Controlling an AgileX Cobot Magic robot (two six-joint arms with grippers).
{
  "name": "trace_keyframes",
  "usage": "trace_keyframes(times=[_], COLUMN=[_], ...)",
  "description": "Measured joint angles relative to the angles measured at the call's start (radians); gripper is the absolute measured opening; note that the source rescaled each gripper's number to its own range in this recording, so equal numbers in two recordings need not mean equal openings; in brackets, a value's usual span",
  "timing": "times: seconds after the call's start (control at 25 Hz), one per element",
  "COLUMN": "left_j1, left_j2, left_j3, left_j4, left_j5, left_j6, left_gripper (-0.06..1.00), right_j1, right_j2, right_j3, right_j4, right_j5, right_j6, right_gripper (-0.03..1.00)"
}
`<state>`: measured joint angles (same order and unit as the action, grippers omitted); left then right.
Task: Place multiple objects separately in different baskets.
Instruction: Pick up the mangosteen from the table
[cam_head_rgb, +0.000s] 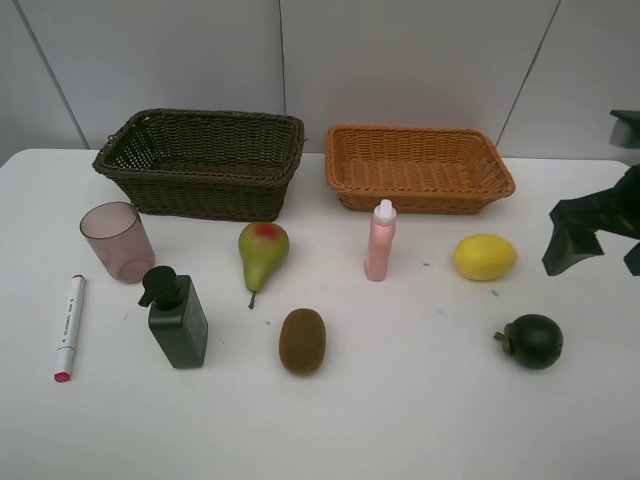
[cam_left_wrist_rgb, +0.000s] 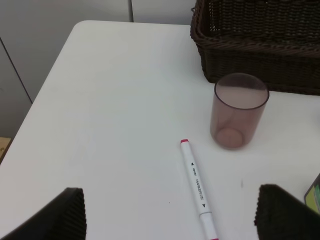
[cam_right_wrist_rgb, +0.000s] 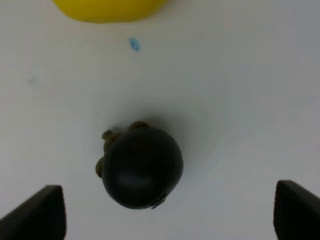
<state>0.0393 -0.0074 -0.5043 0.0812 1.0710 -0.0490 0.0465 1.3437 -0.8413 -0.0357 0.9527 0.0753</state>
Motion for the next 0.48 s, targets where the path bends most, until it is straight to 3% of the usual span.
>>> trace_keyframes(times=[0.24, 0.48], left_j1=[0.000, 0.000], left_j2=[0.000, 0.000], left_j3=[0.000, 0.000], left_j4=[0.000, 0.000], left_j5=[0.000, 0.000], left_j6=[0.000, 0.000], left_gripper=[0.89, 0.89], right_j1=[0.072, 0.083], right_j2=[0.075, 0.116], right_j3=[0.010, 0.152], right_j4=[0.010, 0.036], right_j5=[-0.013, -0.173], right_j6=[0.020, 0.039], right_gripper=[0.85, 0.85])
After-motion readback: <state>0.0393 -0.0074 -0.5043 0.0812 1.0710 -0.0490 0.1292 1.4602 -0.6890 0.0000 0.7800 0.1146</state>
